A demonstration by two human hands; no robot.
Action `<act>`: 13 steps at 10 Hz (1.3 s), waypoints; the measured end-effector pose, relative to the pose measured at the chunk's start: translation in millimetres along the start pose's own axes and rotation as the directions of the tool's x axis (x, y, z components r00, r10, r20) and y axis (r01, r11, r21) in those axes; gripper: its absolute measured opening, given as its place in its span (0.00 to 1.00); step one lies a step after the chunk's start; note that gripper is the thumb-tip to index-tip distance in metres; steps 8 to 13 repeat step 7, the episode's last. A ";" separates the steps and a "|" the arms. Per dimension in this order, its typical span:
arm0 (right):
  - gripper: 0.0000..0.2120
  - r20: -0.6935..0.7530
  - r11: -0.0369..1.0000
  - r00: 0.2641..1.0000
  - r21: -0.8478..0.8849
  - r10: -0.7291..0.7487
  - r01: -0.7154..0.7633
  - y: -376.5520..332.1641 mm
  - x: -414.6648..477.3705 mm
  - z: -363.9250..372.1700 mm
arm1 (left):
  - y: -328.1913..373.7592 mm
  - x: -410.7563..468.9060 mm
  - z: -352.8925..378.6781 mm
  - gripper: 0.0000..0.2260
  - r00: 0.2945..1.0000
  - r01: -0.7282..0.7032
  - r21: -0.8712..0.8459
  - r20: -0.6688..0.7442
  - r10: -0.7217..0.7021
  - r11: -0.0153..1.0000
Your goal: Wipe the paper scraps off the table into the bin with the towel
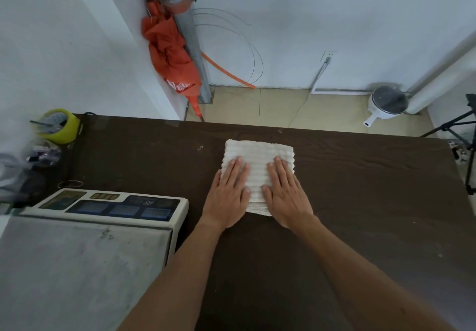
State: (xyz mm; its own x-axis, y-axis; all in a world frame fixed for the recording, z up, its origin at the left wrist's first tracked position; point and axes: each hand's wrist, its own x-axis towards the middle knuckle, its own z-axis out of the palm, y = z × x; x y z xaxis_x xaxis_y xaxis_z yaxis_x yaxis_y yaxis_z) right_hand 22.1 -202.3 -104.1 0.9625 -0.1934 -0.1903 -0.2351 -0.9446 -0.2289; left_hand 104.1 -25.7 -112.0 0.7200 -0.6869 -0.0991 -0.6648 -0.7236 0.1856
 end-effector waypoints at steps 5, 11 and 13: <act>0.36 0.259 0.994 0.966 -0.100 -0.015 0.042 5.6 10.7 -39.5 | 11.3 -18.3 -48.9 0.30 0.979 0.024 0.094 0.202 -0.043 0.995; 0.41 0.279 0.977 0.957 -0.163 -0.085 0.134 7.9 -8.4 -88.6 | 27.8 -31.4 -82.5 0.29 0.974 0.163 0.012 0.160 -0.163 0.987; 0.41 0.279 0.977 0.957 -0.163 -0.085 0.134 7.9 -8.4 -88.6 | 27.8 -31.4 -82.5 0.29 0.974 0.163 0.012 0.160 -0.163 0.987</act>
